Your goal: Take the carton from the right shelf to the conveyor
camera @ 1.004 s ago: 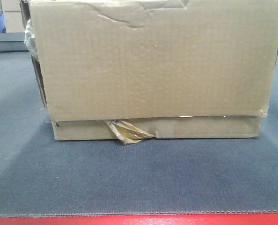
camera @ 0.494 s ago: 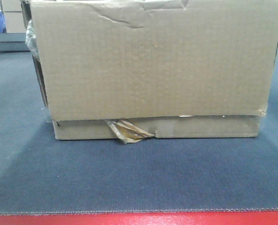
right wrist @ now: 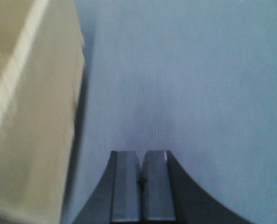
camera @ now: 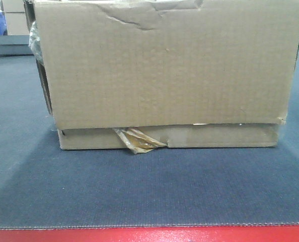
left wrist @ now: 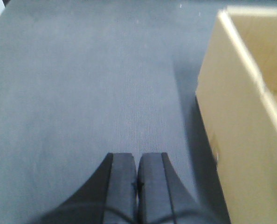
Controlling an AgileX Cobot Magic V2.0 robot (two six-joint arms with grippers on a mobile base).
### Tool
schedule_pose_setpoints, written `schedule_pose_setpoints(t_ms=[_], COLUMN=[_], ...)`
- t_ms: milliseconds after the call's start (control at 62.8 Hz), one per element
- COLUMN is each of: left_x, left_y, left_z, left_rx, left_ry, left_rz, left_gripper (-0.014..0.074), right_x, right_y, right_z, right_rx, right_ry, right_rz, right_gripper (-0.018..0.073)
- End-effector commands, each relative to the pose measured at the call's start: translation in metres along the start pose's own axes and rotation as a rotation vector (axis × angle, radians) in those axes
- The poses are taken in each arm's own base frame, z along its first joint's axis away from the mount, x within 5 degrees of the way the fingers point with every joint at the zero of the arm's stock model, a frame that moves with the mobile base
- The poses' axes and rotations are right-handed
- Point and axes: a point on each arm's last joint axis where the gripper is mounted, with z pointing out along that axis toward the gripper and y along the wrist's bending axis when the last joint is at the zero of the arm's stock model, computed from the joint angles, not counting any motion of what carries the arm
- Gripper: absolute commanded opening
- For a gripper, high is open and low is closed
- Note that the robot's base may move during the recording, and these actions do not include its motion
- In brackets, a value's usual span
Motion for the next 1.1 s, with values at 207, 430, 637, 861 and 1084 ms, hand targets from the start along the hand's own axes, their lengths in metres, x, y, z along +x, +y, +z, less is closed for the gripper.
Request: schedule_pose_setpoints(t_ms=[207,430,637,861,1084], left_x=[0.075,0.101,0.102,0.102,0.102], left_y=[0.005,0.009,0.011,0.011,0.011], left_z=[-0.03,-0.051,-0.065,-0.068,-0.068], left_rx=[0.075,0.081,0.084,0.086,0.086], left_ry=[-0.168,-0.259,-0.329,-0.345,-0.346], left_rz=[-0.038,-0.026,-0.026,-0.028,-0.028], left_gripper=[0.0001,0.0001,0.0001,0.0001,0.0001], right_x=[0.073,0.102,0.11,0.115,0.113], right_y=[-0.003,-0.004,-0.005,-0.005,-0.005], right_z=[-0.022,-0.056,-0.092,-0.11,-0.111], right_rx=[-0.004,-0.008,-0.013,-0.016,-0.017], right_ry=[-0.176,-0.332,-0.522,-0.619,-0.642], right_rz=[-0.011,-0.01,-0.008,-0.007,-0.007], right_gripper=[-0.0067,-0.0067,-0.0067,-0.0067,-0.0067])
